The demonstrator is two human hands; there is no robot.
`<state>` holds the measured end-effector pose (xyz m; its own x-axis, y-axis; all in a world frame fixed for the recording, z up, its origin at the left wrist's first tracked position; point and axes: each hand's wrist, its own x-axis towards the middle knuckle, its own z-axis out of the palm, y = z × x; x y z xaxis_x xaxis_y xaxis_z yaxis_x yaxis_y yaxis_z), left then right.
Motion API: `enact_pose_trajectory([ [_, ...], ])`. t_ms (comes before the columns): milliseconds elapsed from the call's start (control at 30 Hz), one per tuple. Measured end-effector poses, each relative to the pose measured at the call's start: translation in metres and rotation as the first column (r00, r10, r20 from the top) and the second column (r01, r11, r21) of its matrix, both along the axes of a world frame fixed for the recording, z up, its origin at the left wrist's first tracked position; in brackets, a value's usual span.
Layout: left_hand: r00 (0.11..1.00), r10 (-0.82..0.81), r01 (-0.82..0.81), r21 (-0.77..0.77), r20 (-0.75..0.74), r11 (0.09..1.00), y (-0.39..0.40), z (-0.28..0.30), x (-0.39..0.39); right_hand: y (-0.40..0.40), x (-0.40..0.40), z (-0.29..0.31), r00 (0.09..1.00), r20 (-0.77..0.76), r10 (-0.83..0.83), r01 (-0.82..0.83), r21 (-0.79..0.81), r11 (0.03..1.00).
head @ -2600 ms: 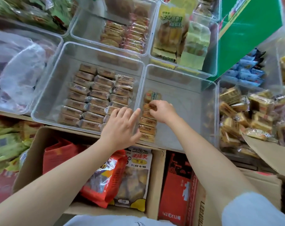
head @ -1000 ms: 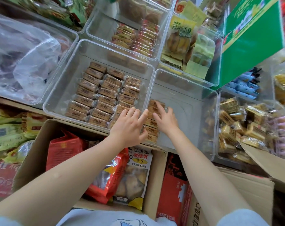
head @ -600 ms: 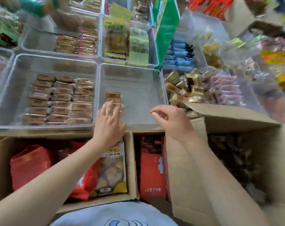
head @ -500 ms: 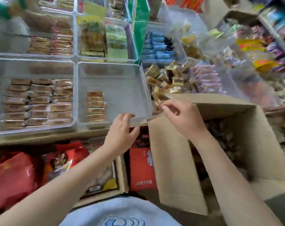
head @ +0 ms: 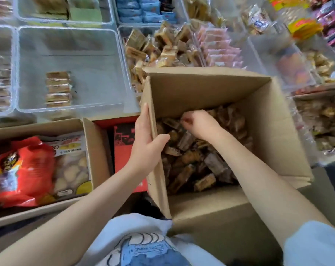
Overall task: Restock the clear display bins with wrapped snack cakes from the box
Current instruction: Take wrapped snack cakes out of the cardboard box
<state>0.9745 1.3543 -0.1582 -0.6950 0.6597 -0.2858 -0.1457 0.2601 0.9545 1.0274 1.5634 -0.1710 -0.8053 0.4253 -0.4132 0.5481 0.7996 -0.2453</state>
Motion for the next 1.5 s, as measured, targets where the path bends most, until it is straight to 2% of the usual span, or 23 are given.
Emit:
enact_pose_trajectory([
  [100, 0.999, 0.036, -0.037, 0.029, 0.027, 0.999, 0.005, -0.001, 0.001, 0.006, -0.007, -0.037, 0.947, 0.306, 0.098, -0.093, -0.033, 0.995],
  [167, 0.998, 0.051, -0.053, 0.039, 0.032, 0.998, 0.006, -0.001, 0.001, 0.01, -0.002, -0.059, 0.901, 0.401, 0.166, -0.16, -0.047, 0.986],
  [267, 0.997, 0.061, -0.062, 0.03, 0.036, 0.998, 0.005, 0.002, 0.003, 0.015, 0.008, -0.078, 0.825, 0.531, 0.194, -0.243, 0.025, 0.97],
  [333, 0.998, 0.057, -0.058, 0.037, 0.036, 0.998, 0.004, 0.002, 0.003, 0.017, 0.01, -0.075, 0.806, 0.559, 0.194, -0.256, 0.034, 0.966],
  [400, 0.998, 0.041, -0.043, 0.037, 0.049, 0.998, 0.003, 0.0, 0.0, 0.02, 0.008, -0.061, 0.834, 0.524, 0.171, -0.207, 0.01, 0.978],
  [467, 0.999, 0.027, -0.027, 0.019, 0.035, 0.999, 0.001, 0.001, -0.002, 0.027, 0.003, -0.039, 0.914, 0.402, 0.061, -0.03, -0.081, 0.996],
  [500, 0.999, 0.029, -0.029, 0.002, -0.017, 1.0, -0.001, 0.004, -0.002, 0.029, 0.001, -0.025, 0.949, 0.312, -0.05, 0.125, -0.226, 0.966],
  [533, 0.993, 0.028, -0.03, -0.016, -0.116, 0.999, -0.003, 0.008, -0.004, 0.028, 0.001, -0.009, 0.955, 0.244, -0.172, 0.267, -0.441, 0.857],
  [567, 0.967, 0.014, -0.023, -0.034, -0.254, 0.999, -0.006, 0.012, -0.006, 0.026, 0.002, 0.008, 0.94, 0.206, -0.272, 0.339, -0.659, 0.672],
  [633, 0.84, -0.061, 0.053, -0.03, -0.539, 0.998, -0.011, 0.023, -0.016, 0.018, 0.006, 0.04, 0.916, 0.185, -0.356, 0.292, -0.915, 0.277],
  [667, 0.765, -0.102, 0.116, -0.019, -0.636, 0.993, -0.012, 0.029, -0.02, 0.011, 0.008, 0.054, 0.925, 0.178, -0.336, 0.236, -0.961, 0.141],
  [700, 0.711, -0.129, 0.18, 0.002, -0.691, 0.984, -0.012, 0.036, -0.025, 0.003, 0.007, 0.065, 0.937, 0.169, -0.306, 0.196, -0.979, 0.058],
  [733, 0.683, -0.149, 0.234, 0.021, -0.715, 0.972, -0.014, 0.044, -0.03, -0.007, 0.004, 0.074, 0.947, 0.161, -0.279, 0.173, -0.985, 0.019],
  [800, 0.689, -0.166, 0.283, 0.051, -0.705, 0.958, -0.021, 0.061, -0.043, -0.027, -0.004, 0.087, 0.963, 0.151, -0.224, 0.152, -0.988, -0.011],
  [867, 0.79, -0.144, 0.244, 0.091, -0.597, 0.965, -0.035, 0.075, -0.057, -0.045, -0.017, 0.096, 0.976, 0.128, -0.174, 0.134, -0.991, 0.027],
  [933, 0.944, -0.068, 0.126, 0.163, -0.322, 0.978, -0.052, 0.083, -0.074, -0.064, -0.033, 0.102, 0.981, 0.104, -0.163, 0.131, -0.977, 0.167],
  [967, 0.983, -0.024, 0.056, 0.169, -0.183, 0.984, -0.063, 0.084, -0.084, -0.073, -0.042, 0.105, 0.981, 0.085, -0.177, 0.13, -0.957, 0.26],
  [1033, 0.999, 0.006, -0.002, 0.096, -0.042, 0.995, -0.085, 0.081, -0.104, -0.093, -0.062, 0.11, 0.975, 0.033, -0.219, 0.117, -0.916, 0.383],
  [1133, 1.0, -0.019, 0.019, -0.001, 0.009, 1.0, -0.121, 0.073, -0.13, -0.133, -0.101, 0.113, 0.973, -0.007, -0.233, 0.102, -0.885, 0.453],
  [1267, 0.998, 0.05, -0.048, -0.088, 0.022, 0.995, -0.167, 0.051, -0.167, -0.191, -0.154, 0.096, 0.998, -0.056, -0.015, -0.037, -0.81, 0.586],
  [1367, 0.98, 0.194, -0.197, -0.093, -0.036, 0.976, -0.211, 0.019, -0.208, -0.233, -0.192, 0.076, 0.999, -0.041, 0.021, -0.045, -0.807, 0.589],
  [1433, 0.935, 0.261, -0.311, -0.203, -0.239, 0.929, -0.248, -0.007, -0.236, -0.258, -0.217, 0.06, 0.999, -0.025, -0.023, -0.005, -0.781, 0.625],
  [1500, 0.828, 0.199, -0.426, -0.356, -0.524, 0.832, -0.289, -0.032, -0.263, -0.279, -0.241, 0.045, 0.996, -0.033, -0.086, 0.033, -0.743, 0.668],
])
